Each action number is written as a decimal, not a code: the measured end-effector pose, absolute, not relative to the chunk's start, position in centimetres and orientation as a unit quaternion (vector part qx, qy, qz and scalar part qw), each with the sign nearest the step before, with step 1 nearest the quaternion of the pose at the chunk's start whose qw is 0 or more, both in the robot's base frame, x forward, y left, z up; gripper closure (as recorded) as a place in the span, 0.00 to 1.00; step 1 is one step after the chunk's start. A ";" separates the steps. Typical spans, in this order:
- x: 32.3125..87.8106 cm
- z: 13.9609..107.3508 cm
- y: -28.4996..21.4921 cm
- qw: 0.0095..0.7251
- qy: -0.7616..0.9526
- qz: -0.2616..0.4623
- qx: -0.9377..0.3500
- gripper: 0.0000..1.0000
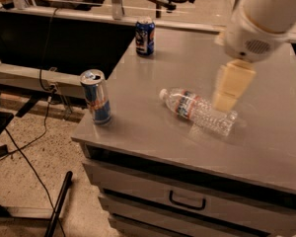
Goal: Place water bottle upright
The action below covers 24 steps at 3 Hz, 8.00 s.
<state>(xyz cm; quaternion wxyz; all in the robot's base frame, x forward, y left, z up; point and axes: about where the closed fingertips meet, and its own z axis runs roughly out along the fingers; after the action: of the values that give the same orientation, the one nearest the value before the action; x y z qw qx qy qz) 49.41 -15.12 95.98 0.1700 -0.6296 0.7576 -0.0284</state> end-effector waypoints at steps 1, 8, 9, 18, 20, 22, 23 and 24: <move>53.4 94.3 -9.6 0.158 0.747 -0.011 -0.646 0.00; 54.3 84.2 -7.7 0.039 0.838 -0.034 -0.542 0.24; 54.5 83.7 -8.1 0.031 0.837 -0.017 -0.546 0.47; 60.7 100.3 -15.8 0.442 0.645 0.359 -0.509 1.00; 59.4 103.1 -17.9 0.561 0.533 0.457 -0.439 1.00; 59.3 103.1 -17.7 0.574 0.515 0.441 -0.459 1.00; 59.4 102.2 -17.9 0.592 0.489 0.411 -0.491 1.00; 59.5 101.1 -18.2 0.603 0.464 0.390 -0.518 1.00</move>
Offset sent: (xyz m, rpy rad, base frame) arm 0.0372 0.0514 -0.0154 0.0046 0.0341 0.0414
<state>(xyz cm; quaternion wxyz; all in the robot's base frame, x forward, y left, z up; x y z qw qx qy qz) 59.46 -18.15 101.12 0.6034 -0.5181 0.4640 0.3900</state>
